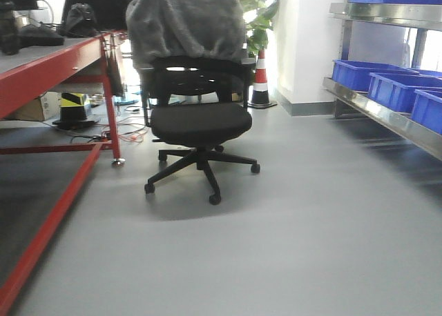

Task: Grab PVC pipe and place in blue bin
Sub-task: 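Drive the base up to the steel shelf of blue bins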

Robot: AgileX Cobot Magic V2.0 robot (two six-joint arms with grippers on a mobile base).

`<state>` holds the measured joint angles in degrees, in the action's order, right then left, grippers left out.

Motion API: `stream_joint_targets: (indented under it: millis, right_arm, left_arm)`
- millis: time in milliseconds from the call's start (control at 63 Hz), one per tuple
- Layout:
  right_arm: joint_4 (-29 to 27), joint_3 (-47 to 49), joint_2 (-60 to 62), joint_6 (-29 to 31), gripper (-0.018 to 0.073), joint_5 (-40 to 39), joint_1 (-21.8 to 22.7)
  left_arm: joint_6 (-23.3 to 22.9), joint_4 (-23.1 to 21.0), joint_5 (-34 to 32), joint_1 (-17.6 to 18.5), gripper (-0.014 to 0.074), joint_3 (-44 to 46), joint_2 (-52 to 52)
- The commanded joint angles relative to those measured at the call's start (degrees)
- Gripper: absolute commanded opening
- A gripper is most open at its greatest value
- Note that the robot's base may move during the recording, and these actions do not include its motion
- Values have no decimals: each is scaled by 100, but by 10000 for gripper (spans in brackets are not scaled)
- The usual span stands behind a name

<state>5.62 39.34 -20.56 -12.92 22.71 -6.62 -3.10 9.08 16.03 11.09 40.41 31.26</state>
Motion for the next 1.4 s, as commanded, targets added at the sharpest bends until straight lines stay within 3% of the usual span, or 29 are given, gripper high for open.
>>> stream_joint_targets:
  millis: [0,1380]
  right_arm:
    - [5,-5,10,37,-154,-178,19]
    - [5,-5,10,37,-154,-178,19]
  left_arm:
    - [-2,-8,-167,14,-111,24,-11]
    - [-2,-8,-167,14,-111,24,-11]
